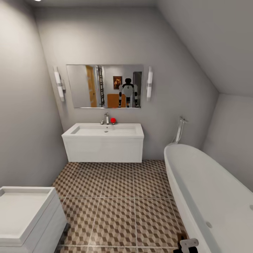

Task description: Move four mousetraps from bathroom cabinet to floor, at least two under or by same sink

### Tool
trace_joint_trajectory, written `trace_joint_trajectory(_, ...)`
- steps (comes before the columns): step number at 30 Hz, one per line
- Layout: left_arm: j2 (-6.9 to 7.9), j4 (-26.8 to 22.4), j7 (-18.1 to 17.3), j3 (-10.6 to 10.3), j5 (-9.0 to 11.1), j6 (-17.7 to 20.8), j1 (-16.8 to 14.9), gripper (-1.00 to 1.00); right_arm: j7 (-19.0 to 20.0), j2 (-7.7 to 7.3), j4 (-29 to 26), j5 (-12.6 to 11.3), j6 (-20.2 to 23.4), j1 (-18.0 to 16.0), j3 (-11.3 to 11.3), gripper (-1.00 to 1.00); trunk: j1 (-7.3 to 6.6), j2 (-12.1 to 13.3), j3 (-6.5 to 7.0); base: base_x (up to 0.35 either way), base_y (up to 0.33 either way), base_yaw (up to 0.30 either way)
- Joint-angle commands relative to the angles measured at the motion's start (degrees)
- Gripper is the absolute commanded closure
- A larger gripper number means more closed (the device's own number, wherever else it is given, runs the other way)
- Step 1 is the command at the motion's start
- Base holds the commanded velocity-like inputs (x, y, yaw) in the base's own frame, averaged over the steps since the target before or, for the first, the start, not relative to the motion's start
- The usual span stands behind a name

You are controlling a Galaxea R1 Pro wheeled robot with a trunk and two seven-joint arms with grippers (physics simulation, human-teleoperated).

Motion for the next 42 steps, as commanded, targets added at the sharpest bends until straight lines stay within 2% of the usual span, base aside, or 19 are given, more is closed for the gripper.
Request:
trace_joint_trajectory(1, 0.0, 0.2, -0.5, -0.2, 0.6, -0.3, -0.1, 1.0, 0.1, 0.03, 0.2, -0.6, -0.4, -0.1, 0.5, 1.0, 0.06, -0.1, -0.12, 0.322, -0.001, 0.0)
trace_joint_trajectory(42, -0.07, 0.2, -0.5, -0.3, 0.6, -0.3, -0.1, 1.0, 0.2, 0.06, 0.2, -0.6, -0.4, -0.1, 0.5, 1.0, 0.06, -0.1, -0.12, 0.322, 0.0, 0.0)
